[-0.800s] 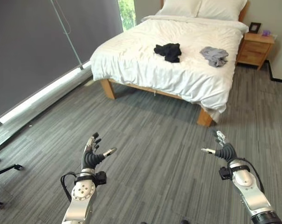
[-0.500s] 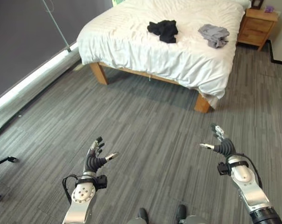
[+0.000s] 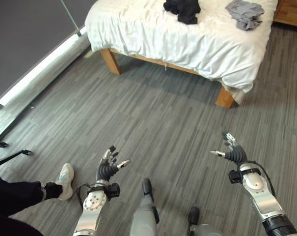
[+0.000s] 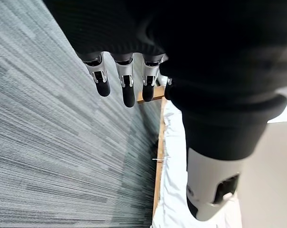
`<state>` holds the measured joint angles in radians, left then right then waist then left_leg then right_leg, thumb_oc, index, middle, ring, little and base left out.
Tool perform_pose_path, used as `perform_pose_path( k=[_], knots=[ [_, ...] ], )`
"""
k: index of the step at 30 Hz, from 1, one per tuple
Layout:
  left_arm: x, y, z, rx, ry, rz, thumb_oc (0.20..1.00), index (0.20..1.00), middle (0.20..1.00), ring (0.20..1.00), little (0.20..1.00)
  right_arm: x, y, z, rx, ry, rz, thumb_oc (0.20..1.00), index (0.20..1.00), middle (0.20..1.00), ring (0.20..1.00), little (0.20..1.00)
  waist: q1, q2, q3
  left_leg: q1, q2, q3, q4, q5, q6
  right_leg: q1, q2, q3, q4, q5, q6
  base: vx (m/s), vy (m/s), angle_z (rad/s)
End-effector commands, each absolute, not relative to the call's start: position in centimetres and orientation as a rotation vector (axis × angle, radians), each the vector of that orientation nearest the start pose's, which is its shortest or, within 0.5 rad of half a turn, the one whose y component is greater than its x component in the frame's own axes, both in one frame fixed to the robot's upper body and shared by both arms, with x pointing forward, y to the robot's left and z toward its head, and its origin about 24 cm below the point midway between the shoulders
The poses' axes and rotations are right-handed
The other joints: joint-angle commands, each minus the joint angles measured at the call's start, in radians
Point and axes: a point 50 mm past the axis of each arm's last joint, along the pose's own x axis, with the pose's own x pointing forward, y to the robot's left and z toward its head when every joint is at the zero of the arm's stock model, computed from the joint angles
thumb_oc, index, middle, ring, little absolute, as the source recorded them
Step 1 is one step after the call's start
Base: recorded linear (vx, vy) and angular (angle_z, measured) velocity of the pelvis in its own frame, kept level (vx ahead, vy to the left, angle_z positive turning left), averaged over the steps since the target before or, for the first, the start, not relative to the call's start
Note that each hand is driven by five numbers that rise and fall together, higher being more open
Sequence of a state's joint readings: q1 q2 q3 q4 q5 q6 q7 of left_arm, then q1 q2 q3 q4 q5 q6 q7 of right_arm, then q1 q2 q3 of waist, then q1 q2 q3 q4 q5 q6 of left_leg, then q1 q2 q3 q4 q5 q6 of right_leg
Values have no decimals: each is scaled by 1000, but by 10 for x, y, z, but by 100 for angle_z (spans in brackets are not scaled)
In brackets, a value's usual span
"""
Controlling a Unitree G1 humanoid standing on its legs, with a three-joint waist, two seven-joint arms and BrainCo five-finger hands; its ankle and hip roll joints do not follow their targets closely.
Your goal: Pick up bed clothes into laundry basket.
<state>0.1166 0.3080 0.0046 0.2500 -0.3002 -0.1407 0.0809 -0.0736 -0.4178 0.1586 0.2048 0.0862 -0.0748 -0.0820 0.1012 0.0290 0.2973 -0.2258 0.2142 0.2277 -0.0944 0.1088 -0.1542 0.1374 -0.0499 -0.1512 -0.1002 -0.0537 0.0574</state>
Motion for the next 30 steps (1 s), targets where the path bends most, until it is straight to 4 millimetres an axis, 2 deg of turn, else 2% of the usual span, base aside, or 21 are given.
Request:
perform_pose_path(
  k=[1, 3, 4, 5, 6, 7, 8, 10, 11, 12, 13, 14, 16, 17, 20, 21, 24, 25, 26, 28, 30],
  knots=[
    [215, 249, 11, 111, 109, 157, 1000, 1000, 1000, 1000, 1000, 267, -188, 49, -349, -58, 115, 1000, 1000, 1000, 1000, 1000, 35, -45, -92, -51, -38, -61, 32, 153, 6, 128, -113, -32, 134, -97, 72, 500, 202, -55],
    [216, 250, 12, 134, 115, 141, 1000, 1000, 1000, 1000, 1000, 267, -184, 48, -346, -57, 127, 1000, 1000, 1000, 1000, 1000, 46, -61, -95, -25, -49, -45, 33, 141, 28, 101, -126, -23, 207, -80, 85, 344, 178, -77],
    [222, 253, 16, 183, 114, 120, 1000, 1000, 1000, 1000, 1000, 271, -174, 48, -340, -65, 155, 1000, 1000, 1000, 1000, 1000, 34, -75, -85, 34, -73, -16, 30, 101, 75, -6, -165, -8, 440, 52, 114, 311, 270, -81],
    [223, 256, 19, 197, 109, 115, 1000, 1000, 1000, 1000, 1000, 274, -168, 52, -338, -82, 181, 1000, 1000, 1000, 1000, 1000, 17, -74, -70, 66, -85, -10, 25, 82, 96, -76, -176, 4, 561, 132, 117, 399, 343, -59],
    [224, 259, 22, 203, 100, 119, 1000, 1000, 1000, 1000, 1000, 277, -162, 56, -340, -103, 191, 1000, 1000, 1000, 1000, 1000, 15, -68, -70, 89, -79, 8, 18, 64, 105, -121, -189, -9, 613, 168, 128, 379, 316, 1],
    [226, 258, 23, 203, 98, 114, 1000, 1000, 1000, 1000, 1000, 279, -157, 60, -333, -123, 200, 1000, 1000, 1000, 1000, 1000, -1, -52, -64, 133, -72, 21, 7, 38, 117, -203, -216, -60, 673, 183, 117, 285, 208, 23],
    [226, 258, 23, 203, 98, 114, 1000, 1000, 1000, 1000, 1000, 279, -157, 60, -333, -124, 200, 1000, 1000, 1000, 1000, 1000, -3, -54, -64, 132, -75, 20, 7, 37, 116, -205, -219, -60, 680, 177, 117, 315, 187, 25],
    [230, 254, 22, 188, 98, 100, 1000, 1000, 1000, 1000, 1000, 280, -157, 63, -328, -132, 199, 1000, 1000, 1000, 1000, 1000, -33, -53, -50, 168, -93, 19, 7, 6, 113, -258, -194, -100, 616, 105, 102, 205, 77, 20],
    [230, 254, 22, 188, 98, 100, 1000, 1000, 1000, 1000, 1000, 280, -157, 63, -328, -133, 199, 1000, 1000, 1000, 1000, 1000, -33, -48, -52, 165, -88, 17, 7, 9, 112, -256, -188, -104, 609, 110, 99, 320, 36, 31],
    [232, 251, 22, 174, 96, 87, 1000, 1000, 1000, 1000, 1000, 279, -160, 66, -319, -144, 190, 1000, 1000, 1000, 1000, 1000, -59, -54, -41, 197, -100, 17, 7, -21, 100, -275, -148, -134, 469, 57, 86, 355, -7, 43],
    [233, 249, 22, 170, 94, 81, 1000, 1000, 1000, 1000, 1000, 279, -163, 68, -321, -151, 180, 1000, 1000, 1000, 1000, 1000, -72, -58, -38, 218, -108, 16, 7, -44, 93, -283, -122, -147, 354, 60, 83, 501, -13, 51],
    [234, 246, 21, 160, 97, 75, 1000, 1000, 1000, 1000, 1000, 279, -166, 69, -320, -153, 166, 1000, 1000, 1000, 1000, 1000, -86, -62, -39, 240, -119, 13, 7, -69, 86, -295, -100, -155, 250, 77, 85, 428, -37, 39],
    [236, 244, 18, 150, 106, 73, 1000, 1000, 1000, 1000, 1000, 281, -170, 70, -317, -150, 146, 1000, 1000, 1000, 1000, 1000, -102, -76, -46, 288, -133, 23, 7, -117, 73, -324, -108, -202, 97, 160, 104, 547, -44, 7],
    [237, 245, 17, 165, 110, 80, 1000, 1000, 1000, 1000, 1000, 281, -171, 68, -310, -146, 136, 1000, 1000, 1000, 1000, 1000, -112, -77, -53, 348, -129, 45, 7, -167, 52, -375, -127, -274, 21, 193, 135, 631, -47, -7],
    [233, 239, 12, 166, 118, 56, 1000, 1000, 1000, 1000, 1000, 271, -177, 61, -325, -121, 136, 1000, 1000, 1000, 1000, 1000, -141, -72, -81, 450, -146, 49, 7, -256, 58, -374, -126, -286, 19, 215, 135, 819, -56, -34],
    [231, 236, 9, 160, 127, 49, 1000, 1000, 1000, 1000, 1000, 266, -185, 56, -329, -101, 123, 1000, 1000, 1000, 1000, 1000, -169, -53, -106, 497, -146, 41, 15, -280, 54, -348, -110, -279, 22, 230, 116, 676, -65, -20],
    [233, 228, 8, 126, 120, 39, 1000, 1000, 1000, 1000, 1000, 267, -190, 54, -345, -86, 113, 1000, 1000, 1000, 1000, 1000, -184, -4, -113, 451, -86, 36, 261, -198, -14, -279, -69, -288, 19, 211, 72, 558, -225, 11],
    [235, 229, 17, 89, 77, 41, 1000, 1000, 1000, 1000, 1000, 270, -194, 62, -355, -109, 101, 1000, 1000, 1000, 1000, 1000, -166, -26, -88, 279, -66, -7, 644, 1, -64, -212, -57, -281, 13, 167, 2, 544, -389, -19],
    [236, 229, 20, 90, 64, 47, 1000, 1000, 1000, 1000, 1000, 271, -197, 64, -362, -114, 91, 1000, 1000, 1000, 1000, 1000, -157, -40, -74, 233, -62, -8, 718, 7, -66, -190, -64, -272, 13, 150, -9, 459, -320, -50],
    [239, 230, 23, 91, 48, 60, 1000, 1000, 1000, 1000, 1000, 273, -197, 68, -387, -128, 91, 1000, 1000, 1000, 1000, 1000, -140, -57, -54, 138, -15, 30, 781, -40, -43, -156, -74, -256, 13, 121, -11, 276, -49, -95],
    [239, 232, 25, 76, 36, 79, 1000, 1000, 1000, 1000, 1000, 275, -194, 71, -422, -142, 108, 1000, 1000, 1000, 1000, 1000, -114, -56, -43, 84, 11, 68, 672, -84, -12, -132, -73, -221, 13, 102, 2, 295, 113, -69]
  ],
)
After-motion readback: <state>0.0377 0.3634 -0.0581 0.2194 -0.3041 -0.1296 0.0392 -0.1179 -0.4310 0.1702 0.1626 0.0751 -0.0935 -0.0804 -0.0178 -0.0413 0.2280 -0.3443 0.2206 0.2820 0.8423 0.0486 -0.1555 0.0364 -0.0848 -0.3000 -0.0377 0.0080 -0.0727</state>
